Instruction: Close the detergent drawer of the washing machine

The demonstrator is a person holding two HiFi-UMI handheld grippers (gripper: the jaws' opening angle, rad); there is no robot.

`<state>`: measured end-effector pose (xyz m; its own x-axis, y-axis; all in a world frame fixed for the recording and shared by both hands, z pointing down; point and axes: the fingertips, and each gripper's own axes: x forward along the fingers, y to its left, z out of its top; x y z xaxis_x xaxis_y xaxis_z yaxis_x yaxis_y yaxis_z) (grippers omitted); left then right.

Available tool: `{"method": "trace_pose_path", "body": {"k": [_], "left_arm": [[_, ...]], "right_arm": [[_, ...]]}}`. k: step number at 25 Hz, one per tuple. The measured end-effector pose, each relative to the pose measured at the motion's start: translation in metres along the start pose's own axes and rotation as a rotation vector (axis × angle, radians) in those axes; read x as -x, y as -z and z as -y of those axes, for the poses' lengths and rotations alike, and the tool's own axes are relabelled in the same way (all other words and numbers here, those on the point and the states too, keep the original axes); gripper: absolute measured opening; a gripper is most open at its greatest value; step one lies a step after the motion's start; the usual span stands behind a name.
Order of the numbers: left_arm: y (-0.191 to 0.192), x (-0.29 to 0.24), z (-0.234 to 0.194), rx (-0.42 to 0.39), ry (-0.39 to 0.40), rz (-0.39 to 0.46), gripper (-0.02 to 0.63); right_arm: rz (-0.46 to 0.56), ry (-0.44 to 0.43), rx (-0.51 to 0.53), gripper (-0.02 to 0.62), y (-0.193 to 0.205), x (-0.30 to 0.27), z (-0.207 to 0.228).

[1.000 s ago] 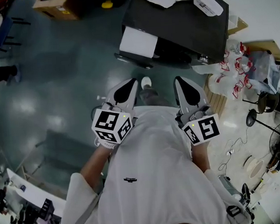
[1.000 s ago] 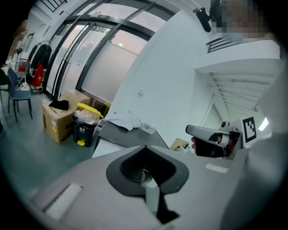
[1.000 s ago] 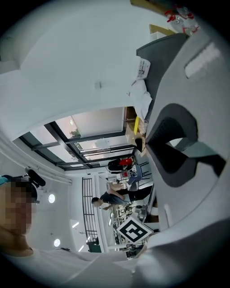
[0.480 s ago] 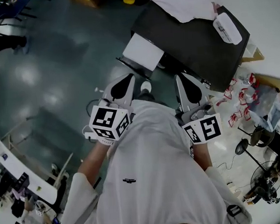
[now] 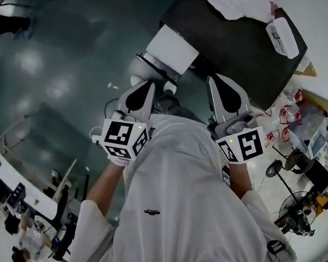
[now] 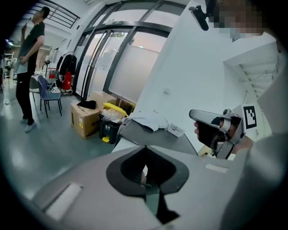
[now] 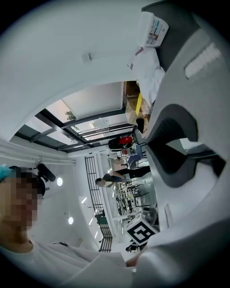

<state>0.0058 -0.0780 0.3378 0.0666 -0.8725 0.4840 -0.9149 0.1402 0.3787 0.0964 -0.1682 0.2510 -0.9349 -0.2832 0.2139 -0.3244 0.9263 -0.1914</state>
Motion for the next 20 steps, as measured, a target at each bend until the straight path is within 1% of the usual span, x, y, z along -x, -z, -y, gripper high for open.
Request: {"method": "trace_pose_path", "body": {"k": [5, 11, 17, 20], "left_arm": [[0.010, -0.007, -0.009, -0.017, -0.013, -0.008, 0.012], [0.026, -0.011, -0.033, -0.032, -0.039, -0.027, 0.012], [0.052, -0.026, -0.053, -0.066, -0.041, -0.070, 0.012], [0.063, -0.035, -0.060, -0.097, -0.037, -0.076, 0.012]], "right_arm": [[-0.023, -0.003, -0.011, 0.000, 0.009, -0.012, 0.009], [-0.077, -0.018, -0.008, 0.000, 0.031, -0.032, 0.007], [-0.122, -0.044, -0.003, 0.000, 0.053, -0.046, 0.000], [-0.136, -0.055, -0.002, 0.000, 0.063, -0.050, -0.004]]}}
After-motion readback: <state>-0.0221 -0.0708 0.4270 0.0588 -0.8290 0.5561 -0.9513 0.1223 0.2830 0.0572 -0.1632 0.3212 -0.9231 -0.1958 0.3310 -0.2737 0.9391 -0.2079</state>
